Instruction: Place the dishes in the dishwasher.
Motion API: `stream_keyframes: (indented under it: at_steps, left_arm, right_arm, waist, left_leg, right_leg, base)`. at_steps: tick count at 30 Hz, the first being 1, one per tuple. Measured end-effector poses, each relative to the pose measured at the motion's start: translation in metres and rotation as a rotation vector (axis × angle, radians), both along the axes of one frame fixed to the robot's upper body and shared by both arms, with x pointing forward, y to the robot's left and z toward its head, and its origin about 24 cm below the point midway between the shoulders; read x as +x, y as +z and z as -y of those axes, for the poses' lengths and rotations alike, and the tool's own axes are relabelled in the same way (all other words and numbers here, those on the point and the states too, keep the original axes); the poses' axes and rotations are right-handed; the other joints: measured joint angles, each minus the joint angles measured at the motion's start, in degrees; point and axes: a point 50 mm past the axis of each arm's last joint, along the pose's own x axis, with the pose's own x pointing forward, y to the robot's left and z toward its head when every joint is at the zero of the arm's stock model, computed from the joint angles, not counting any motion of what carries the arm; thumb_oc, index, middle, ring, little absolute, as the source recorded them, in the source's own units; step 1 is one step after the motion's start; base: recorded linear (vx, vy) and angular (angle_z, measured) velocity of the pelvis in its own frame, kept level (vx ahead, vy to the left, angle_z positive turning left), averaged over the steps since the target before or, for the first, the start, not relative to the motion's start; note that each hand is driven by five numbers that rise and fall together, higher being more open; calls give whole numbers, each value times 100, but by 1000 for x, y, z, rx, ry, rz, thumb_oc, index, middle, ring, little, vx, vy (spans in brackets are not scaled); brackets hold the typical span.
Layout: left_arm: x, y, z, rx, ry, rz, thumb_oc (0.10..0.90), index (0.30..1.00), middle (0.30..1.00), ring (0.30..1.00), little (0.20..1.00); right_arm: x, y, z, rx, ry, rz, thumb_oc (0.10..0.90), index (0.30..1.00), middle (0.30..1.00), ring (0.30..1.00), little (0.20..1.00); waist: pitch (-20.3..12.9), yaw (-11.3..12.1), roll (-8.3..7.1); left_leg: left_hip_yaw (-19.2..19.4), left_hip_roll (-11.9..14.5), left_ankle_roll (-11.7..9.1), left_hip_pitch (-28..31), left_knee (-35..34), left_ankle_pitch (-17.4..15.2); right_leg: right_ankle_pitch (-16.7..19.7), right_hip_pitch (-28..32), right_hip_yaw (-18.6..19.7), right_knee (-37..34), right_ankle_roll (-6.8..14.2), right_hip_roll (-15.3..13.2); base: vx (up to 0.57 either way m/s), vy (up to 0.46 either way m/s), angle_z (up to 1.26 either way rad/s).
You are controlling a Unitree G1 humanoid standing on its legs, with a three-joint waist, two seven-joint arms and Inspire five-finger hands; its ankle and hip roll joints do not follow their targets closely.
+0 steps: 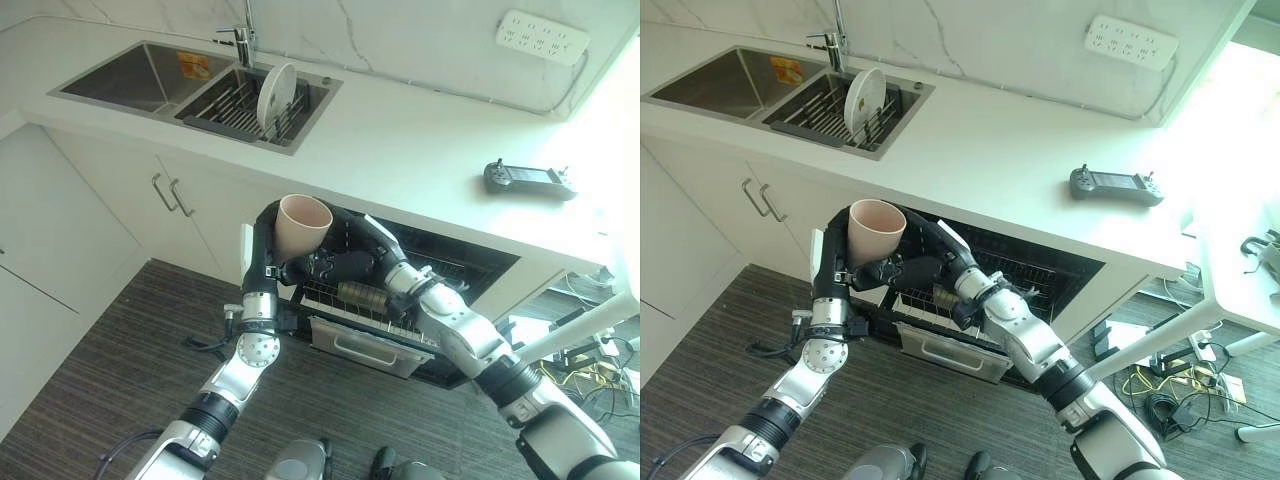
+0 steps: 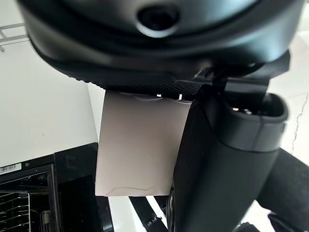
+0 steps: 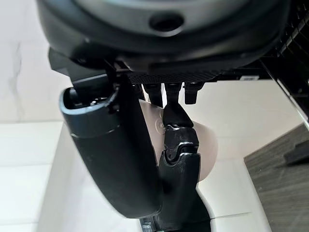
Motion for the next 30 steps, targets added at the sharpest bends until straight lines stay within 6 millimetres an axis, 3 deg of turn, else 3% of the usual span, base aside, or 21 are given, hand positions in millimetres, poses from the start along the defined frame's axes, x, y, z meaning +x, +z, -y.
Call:
stream_keyframes:
  at_steps: [19, 30]
  left_arm:
    - [10, 14, 1, 19, 4, 28, 400, 300, 300, 300, 300]
    - [10, 14, 1, 14, 3, 29, 400, 300, 300, 300, 300]
  right_arm:
    - [-1, 3, -9, 150, -88, -26, 800, 900, 900, 900, 900]
    - [-7, -8, -18, 451, -46, -288, 800, 900, 900, 900, 900]
  waist:
    - [1, -52, 1]
    - [0, 5, 2]
  left_leg:
    - [77, -9, 6, 53, -29, 5]
    - [64, -12, 6, 52, -27, 7]
  right_leg:
    - [3, 1, 69, 28, -2, -20]
    - [3, 5, 55, 20, -1, -20]
  base:
    - [1, 5, -1]
    - [0, 0, 0]
